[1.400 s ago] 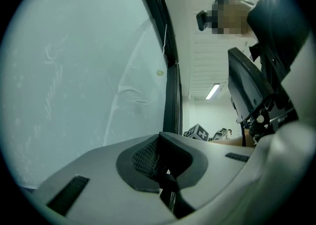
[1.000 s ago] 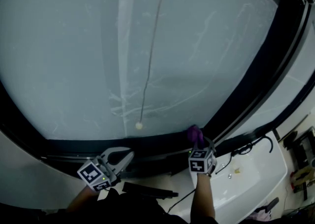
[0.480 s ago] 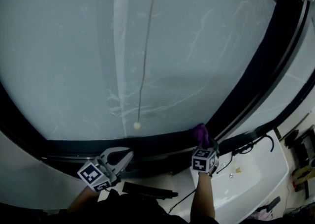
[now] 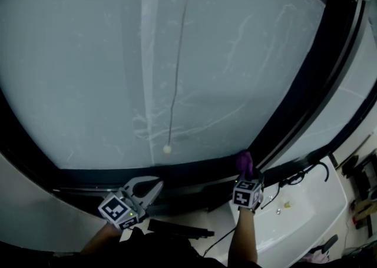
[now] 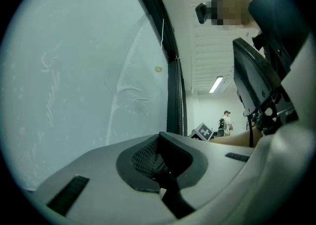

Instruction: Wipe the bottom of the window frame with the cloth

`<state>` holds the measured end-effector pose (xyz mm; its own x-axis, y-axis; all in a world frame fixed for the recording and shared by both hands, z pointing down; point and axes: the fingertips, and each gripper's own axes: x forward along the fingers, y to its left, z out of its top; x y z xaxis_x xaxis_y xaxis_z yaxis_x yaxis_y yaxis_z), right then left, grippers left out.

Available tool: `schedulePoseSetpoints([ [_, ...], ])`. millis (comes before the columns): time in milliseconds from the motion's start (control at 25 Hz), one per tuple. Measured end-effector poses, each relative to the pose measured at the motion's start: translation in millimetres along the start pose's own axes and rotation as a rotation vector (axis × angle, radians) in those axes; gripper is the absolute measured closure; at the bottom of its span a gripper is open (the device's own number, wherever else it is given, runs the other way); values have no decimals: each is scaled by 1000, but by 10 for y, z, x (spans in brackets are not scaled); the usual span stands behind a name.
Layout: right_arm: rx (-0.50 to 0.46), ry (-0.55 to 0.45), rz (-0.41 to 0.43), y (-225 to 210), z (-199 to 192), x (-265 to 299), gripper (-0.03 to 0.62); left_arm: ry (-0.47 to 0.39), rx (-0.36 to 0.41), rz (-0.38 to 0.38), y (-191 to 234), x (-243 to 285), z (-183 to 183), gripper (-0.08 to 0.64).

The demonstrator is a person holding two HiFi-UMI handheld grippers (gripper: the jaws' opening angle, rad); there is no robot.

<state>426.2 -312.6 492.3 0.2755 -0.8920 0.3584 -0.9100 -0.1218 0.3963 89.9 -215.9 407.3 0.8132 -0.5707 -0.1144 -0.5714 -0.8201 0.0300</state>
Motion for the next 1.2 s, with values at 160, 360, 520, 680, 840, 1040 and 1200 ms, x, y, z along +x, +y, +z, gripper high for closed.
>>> schedulePoseSetpoints([
  [160, 15, 6, -8, -28, -34, -29, 525, 1, -43, 4, 18, -8, -2, 560],
  [360, 30, 49, -3, -61, -180, -116, 525, 4, -61, -22, 16, -1, -18, 560],
  [520, 43, 86, 71, 28, -373, -248, 525, 9, -58, -23, 19, -14, -41, 560],
  [680, 57, 118, 109, 134, -590, -452, 525, 5, -86, -43, 17, -21, -42, 560],
  [840, 68, 122, 107, 150, -700, -710, 525, -8, -88, -58, 15, -17, -26, 560],
  [1040, 287, -8, 181, 199, -658, -1188, 525, -11, -23, -81, -28, -22, -5, 560],
  [1200, 396, -145, 170, 236, -543, -1710, 526, -21, 17, -124, -66, -26, 6, 560],
])
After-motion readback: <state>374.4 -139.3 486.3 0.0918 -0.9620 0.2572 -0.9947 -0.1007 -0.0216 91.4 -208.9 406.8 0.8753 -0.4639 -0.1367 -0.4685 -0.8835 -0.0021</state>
